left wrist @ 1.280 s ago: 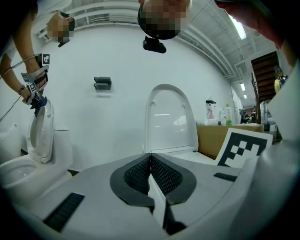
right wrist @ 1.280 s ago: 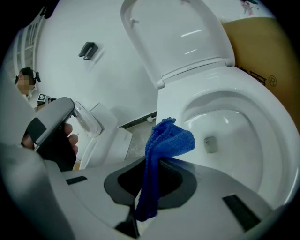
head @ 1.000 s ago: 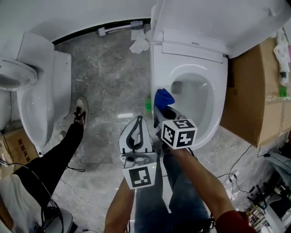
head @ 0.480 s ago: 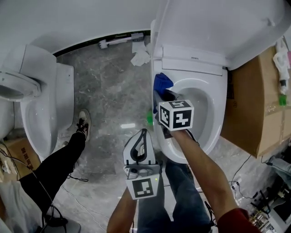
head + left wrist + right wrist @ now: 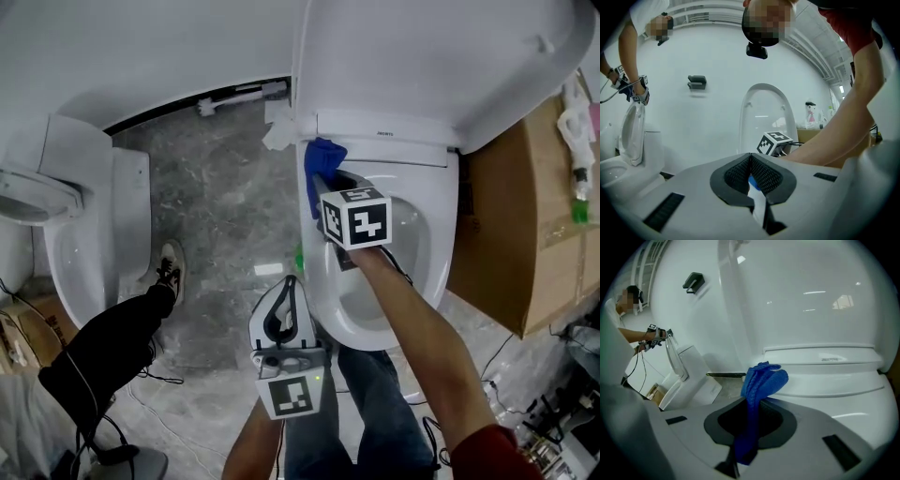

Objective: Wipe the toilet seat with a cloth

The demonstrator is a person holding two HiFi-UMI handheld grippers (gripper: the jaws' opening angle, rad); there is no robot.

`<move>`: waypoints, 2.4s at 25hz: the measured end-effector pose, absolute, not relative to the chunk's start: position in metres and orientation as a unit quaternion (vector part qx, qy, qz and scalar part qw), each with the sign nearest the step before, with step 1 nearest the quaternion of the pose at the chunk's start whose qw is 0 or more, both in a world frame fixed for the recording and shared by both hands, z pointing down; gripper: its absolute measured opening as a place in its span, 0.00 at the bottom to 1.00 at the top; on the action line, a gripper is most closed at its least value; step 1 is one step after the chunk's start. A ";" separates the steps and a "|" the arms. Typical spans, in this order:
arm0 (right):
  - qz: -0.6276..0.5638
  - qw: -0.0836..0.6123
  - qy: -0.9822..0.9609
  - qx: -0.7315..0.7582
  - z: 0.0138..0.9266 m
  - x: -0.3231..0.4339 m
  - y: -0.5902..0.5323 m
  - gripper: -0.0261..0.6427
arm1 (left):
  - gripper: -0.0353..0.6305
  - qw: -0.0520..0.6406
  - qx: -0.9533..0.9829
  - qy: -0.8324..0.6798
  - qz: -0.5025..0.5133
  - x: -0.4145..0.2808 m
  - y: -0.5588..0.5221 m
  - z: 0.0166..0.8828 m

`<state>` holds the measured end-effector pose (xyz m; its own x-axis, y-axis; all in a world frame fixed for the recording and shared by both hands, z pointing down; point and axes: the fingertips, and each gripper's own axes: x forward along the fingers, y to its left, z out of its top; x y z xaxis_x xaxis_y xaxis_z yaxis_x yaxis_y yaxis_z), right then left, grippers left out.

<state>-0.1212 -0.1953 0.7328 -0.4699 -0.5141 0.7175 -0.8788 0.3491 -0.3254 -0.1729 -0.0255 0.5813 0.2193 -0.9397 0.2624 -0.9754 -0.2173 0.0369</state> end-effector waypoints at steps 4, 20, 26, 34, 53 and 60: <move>0.379 0.246 -0.763 0.463 0.739 -0.085 -0.201 0.13 | 0.08 0.097 0.775 -0.617 0.092 -0.155 -0.030 0.581; 0.352 0.281 -0.729 0.516 0.744 0.072 -0.203 0.13 | 0.08 0.103 0.803 -0.579 0.098 -0.053 -0.041 0.584; 0.372 0.270 -0.700 0.546 0.743 0.131 -0.191 0.13 | 0.08 0.099 0.813 -0.565 0.097 -0.021 -0.034 0.579; 0.386 0.262 -0.672 0.575 0.742 0.183 -0.157 0.13 | 0.08 0.102 0.821 -0.554 0.098 0.004 -0.019 0.578; 0.455 0.216 -0.617 0.605 0.748 0.202 0.014 0.13 | 0.08 0.090 0.828 -0.548 0.074 0.011 0.028 0.557; 0.463 0.231 -0.625 0.584 0.748 0.177 0.085 0.13 | 0.08 0.089 0.830 -0.546 0.074 0.001 0.043 0.554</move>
<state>0.1773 0.0845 0.7485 -0.2113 -0.5160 0.8301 -0.9444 -0.1112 -0.3095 0.0011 0.0432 0.5537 0.3929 -0.8929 0.2199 -0.9192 -0.3880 0.0669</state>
